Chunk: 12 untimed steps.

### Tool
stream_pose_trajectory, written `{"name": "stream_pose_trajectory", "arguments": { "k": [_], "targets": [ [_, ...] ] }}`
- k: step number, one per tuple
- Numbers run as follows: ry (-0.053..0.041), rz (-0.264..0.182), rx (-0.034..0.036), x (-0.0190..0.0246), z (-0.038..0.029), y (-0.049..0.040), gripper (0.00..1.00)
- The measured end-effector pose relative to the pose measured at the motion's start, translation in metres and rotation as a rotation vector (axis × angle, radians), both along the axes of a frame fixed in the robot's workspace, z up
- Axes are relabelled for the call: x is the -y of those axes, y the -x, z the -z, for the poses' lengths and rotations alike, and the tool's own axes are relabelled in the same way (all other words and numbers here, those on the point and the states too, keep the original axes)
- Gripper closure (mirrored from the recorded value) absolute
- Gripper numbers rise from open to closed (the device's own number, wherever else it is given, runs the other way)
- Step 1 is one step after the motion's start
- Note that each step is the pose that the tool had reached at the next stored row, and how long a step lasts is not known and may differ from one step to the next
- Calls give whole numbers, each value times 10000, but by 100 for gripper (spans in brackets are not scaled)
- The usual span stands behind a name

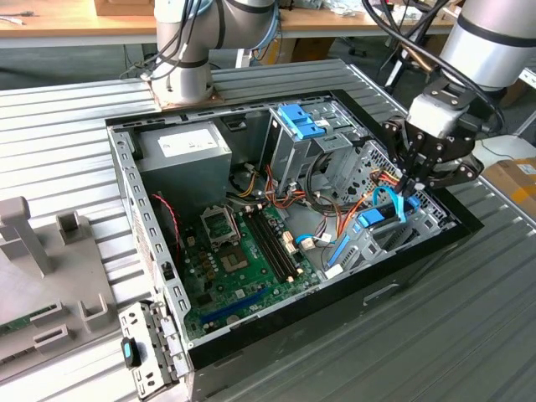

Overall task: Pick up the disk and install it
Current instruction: 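Insert the first disk wire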

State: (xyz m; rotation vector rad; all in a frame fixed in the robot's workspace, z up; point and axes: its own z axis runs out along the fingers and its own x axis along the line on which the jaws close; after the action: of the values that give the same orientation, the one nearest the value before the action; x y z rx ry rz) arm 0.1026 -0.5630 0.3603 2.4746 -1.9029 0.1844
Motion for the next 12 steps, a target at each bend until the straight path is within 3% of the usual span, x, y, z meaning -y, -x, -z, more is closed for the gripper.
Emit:
{"name": "stream_pose_trajectory", "arguments": {
  "k": [7,9,12],
  "targets": [
    [2,650,-1,0,29,44,83],
    [1,1232,0,0,42,48,83],
    [-4,1588,-1,1,49,117,83]
  ]
}}
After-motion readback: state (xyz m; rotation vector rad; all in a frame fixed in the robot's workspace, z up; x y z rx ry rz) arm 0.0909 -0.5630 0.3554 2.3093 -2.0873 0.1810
